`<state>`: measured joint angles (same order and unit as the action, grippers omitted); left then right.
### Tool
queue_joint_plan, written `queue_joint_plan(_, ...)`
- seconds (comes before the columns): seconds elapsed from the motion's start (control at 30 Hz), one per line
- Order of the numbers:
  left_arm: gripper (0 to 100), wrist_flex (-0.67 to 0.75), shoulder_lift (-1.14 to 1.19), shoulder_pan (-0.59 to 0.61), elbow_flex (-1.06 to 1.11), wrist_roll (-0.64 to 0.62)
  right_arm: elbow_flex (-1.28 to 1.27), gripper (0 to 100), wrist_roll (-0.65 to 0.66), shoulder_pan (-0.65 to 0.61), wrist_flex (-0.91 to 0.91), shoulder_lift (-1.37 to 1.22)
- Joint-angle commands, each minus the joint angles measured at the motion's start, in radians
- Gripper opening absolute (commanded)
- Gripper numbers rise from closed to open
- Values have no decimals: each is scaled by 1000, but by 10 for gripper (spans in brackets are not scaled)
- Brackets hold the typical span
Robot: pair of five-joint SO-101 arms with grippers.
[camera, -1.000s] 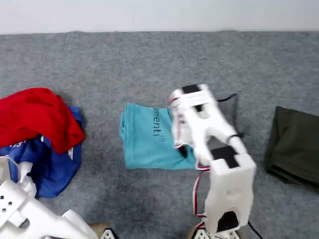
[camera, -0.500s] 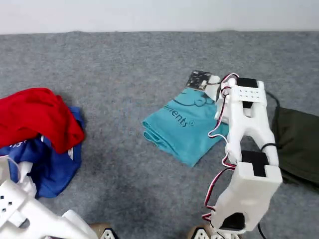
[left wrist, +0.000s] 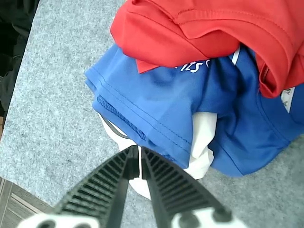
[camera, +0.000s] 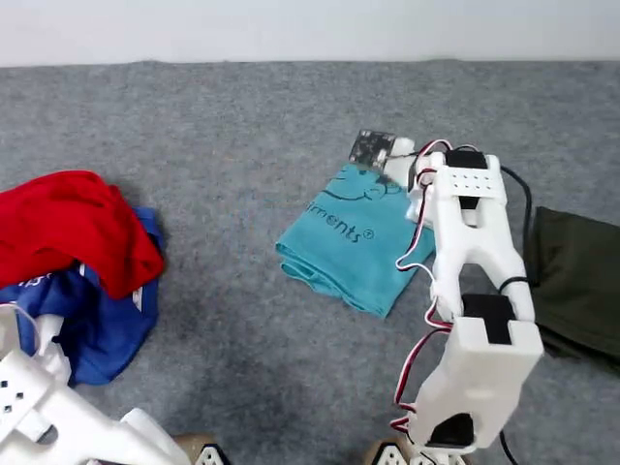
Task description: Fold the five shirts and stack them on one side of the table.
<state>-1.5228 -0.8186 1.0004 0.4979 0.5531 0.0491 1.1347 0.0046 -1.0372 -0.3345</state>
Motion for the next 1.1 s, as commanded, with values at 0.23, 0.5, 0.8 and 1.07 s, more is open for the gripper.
queue_joint_plan(0.23,15,17,-20,-2,-33,-3,81,208,-706,-70,-266,252)
queue_joint_plan(0.5,15,25,-20,-2,13,-2,74,210,-1399,-179,-476,291)
queue_joint_plan(0.8,15,26,-18,-2,12,100,-49,432,-1774,-219,-298,289)
queue_joint_plan(1.07,15,26,-18,0,8,114,-311,431,-1829,-220,70,289)
